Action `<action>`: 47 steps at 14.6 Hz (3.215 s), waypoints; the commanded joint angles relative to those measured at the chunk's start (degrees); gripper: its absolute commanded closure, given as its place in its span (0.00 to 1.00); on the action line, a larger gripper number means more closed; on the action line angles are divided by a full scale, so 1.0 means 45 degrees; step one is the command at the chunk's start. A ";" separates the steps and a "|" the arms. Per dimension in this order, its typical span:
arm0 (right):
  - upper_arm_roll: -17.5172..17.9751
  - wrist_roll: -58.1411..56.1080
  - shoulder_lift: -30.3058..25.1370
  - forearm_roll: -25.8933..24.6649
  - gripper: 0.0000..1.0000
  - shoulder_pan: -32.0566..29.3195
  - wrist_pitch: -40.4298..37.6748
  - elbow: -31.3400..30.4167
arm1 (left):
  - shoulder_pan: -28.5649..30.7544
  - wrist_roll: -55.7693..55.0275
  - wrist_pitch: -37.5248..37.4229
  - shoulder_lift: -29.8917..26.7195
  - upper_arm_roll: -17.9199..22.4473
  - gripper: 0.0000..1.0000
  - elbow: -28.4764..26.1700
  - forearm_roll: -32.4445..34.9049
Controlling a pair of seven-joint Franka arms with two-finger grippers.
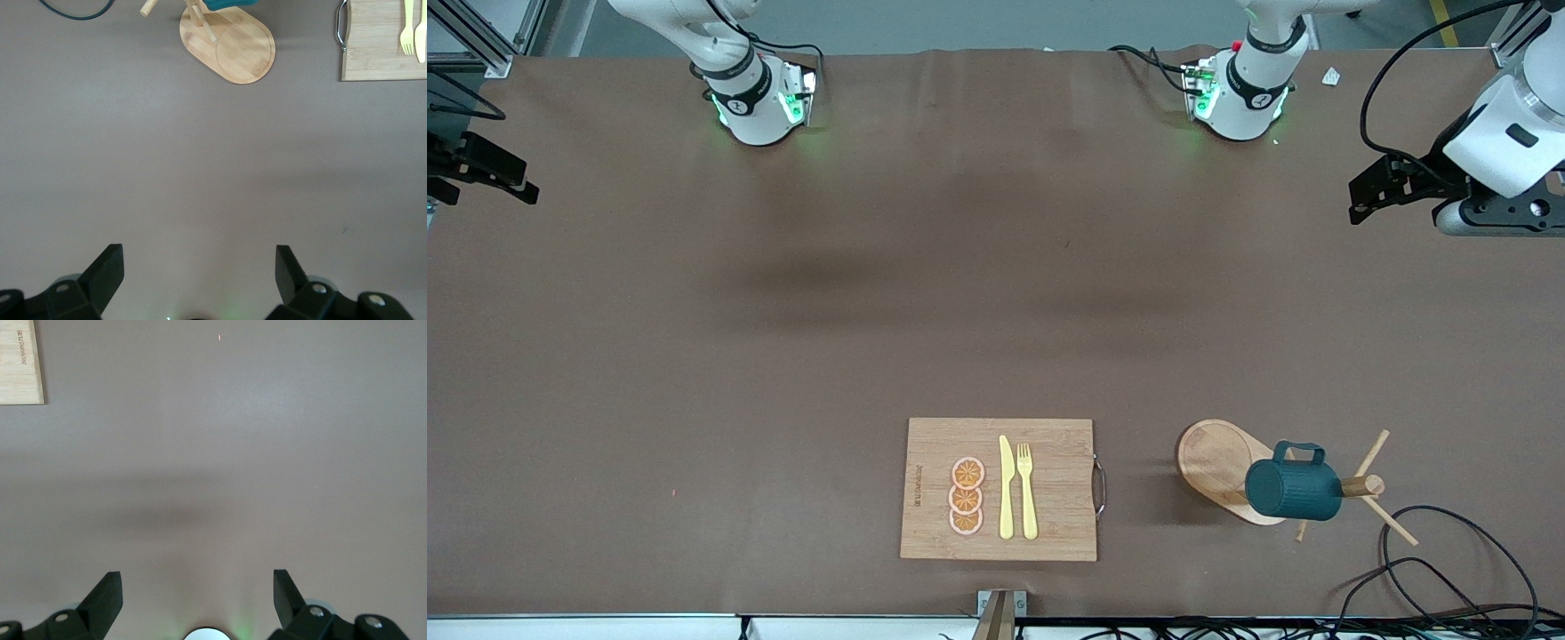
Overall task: Transfer cup from left to right arm and place
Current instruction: 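Reach the left gripper toward the teal mug on the wooden stand, then close the left gripper around the teal mug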
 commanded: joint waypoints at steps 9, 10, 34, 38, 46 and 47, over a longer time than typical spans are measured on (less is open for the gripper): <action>0.0038 0.0030 -0.0036 -0.0079 0.00 -0.0118 0.0020 0.0000 | 0.0550 -0.0234 0.0053 0.1737 0.0120 0.00 0.1505 -0.0150; 0.0038 0.0011 -0.0036 -0.0138 0.00 -0.0118 0.0001 0.0000 | 0.0724 -0.0739 0.0304 0.2049 0.0120 0.00 0.1583 -0.0325; 0.0096 0.0011 -0.0036 -0.0295 0.00 0.0019 0.0001 -0.0019 | 0.0413 -1.4650 0.7494 0.6915 -0.0056 0.00 0.2345 -0.1733; 0.0096 0.0011 -0.0016 -0.0295 0.00 0.0019 0.0020 -0.0019 | 0.0491 -1.6089 0.8039 0.6779 -0.0017 0.00 0.2345 -0.3252; 0.0096 0.0011 -0.0016 -0.0295 0.00 0.0019 0.0020 -0.0019 | 0.0609 -1.6798 1.0169 0.7675 -0.0037 0.00 0.2951 -0.3548; 0.0096 0.0011 -0.0016 -0.0295 0.00 0.0019 0.0020 -0.0019 | 0.0589 -1.6779 1.0480 0.7851 -0.0017 0.00 0.2951 -0.3840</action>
